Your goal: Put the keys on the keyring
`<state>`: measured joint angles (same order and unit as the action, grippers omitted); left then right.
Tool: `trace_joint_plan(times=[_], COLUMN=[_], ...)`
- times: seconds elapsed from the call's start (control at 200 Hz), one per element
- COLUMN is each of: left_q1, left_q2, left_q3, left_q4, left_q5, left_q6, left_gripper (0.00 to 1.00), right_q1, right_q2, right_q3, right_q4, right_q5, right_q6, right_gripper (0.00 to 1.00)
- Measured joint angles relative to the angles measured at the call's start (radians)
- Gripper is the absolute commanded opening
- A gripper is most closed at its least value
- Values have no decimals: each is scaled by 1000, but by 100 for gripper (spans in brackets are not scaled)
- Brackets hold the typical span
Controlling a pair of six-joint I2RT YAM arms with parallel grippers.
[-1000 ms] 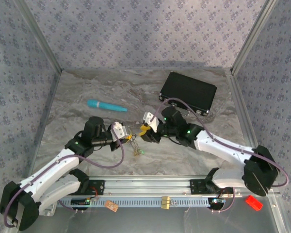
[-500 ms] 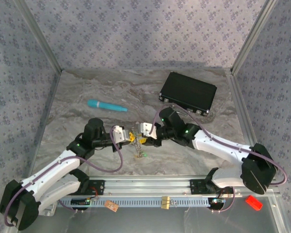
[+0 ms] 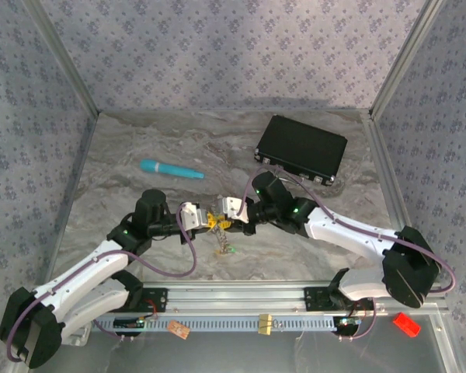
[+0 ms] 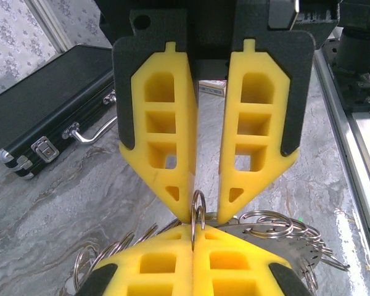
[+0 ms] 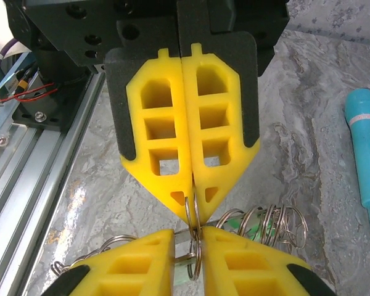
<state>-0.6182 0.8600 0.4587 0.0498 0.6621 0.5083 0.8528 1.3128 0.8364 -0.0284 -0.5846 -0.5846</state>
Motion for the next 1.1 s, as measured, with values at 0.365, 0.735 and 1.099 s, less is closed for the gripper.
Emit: trace_joint_plan(times=[0.365,0.735,1.099], left_q1=[1,-4,-4], left_q2=[11,14,27], left_q3=[-5,3,12], left_q4=[-1,-61,-68], left_q5=[-21,-85,-87], left_q6=[-3,29,33], left_gripper=[21,16,22], right_q1=[1,12,34], right_q2=[23,23,38], right_q3=[0,55,145], right_q4=[25,-108,-243], right_q5=[5,118,177], right_q6=[30,-5,-65], right_gripper=[0,0,0])
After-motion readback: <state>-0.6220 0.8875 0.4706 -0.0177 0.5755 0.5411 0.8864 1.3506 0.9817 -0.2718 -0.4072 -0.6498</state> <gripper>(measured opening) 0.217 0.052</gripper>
